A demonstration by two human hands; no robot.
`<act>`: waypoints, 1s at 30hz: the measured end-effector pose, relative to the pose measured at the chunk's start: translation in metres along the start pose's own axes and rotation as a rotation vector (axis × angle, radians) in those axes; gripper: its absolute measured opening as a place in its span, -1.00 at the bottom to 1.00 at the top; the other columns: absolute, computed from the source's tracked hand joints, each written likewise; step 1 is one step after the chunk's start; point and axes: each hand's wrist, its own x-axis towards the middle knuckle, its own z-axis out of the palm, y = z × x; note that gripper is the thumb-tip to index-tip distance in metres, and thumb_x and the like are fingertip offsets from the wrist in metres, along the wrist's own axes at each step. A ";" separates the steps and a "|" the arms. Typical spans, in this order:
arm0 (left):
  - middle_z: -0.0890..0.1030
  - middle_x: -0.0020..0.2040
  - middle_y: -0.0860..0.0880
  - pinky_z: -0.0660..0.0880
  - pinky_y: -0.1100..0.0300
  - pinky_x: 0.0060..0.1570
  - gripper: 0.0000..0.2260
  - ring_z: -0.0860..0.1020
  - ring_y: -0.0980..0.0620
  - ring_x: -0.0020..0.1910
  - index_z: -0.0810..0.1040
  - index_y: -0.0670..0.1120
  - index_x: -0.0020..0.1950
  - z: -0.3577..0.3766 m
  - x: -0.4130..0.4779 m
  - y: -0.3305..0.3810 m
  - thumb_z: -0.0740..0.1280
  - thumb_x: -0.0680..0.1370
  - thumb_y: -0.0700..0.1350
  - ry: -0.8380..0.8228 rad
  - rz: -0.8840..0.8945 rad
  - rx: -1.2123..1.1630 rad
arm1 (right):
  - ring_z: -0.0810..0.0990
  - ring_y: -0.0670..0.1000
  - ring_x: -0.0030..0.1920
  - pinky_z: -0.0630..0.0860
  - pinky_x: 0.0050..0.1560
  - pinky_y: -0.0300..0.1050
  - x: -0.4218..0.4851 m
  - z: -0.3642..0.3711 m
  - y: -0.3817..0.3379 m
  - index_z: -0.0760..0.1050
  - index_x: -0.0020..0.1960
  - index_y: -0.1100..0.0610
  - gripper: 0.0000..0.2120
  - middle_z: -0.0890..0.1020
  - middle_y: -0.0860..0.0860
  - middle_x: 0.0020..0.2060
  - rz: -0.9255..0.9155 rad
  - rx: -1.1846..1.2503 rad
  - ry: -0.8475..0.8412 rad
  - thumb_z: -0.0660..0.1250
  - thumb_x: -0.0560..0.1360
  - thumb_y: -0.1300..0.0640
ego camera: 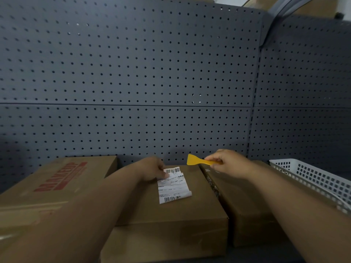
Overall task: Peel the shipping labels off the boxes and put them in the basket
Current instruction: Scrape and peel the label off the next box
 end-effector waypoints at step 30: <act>0.70 -0.10 -0.18 0.57 0.07 0.07 -0.93 0.66 -0.10 -0.03 0.54 -0.23 -0.20 -0.004 -0.031 0.008 0.42 0.42 -0.30 0.051 -0.110 -0.907 | 0.49 -0.01 0.09 0.36 0.03 -0.18 -0.007 -0.001 -0.012 0.51 0.25 0.00 -0.70 0.51 0.02 0.09 -0.010 0.014 0.010 0.25 0.53 0.13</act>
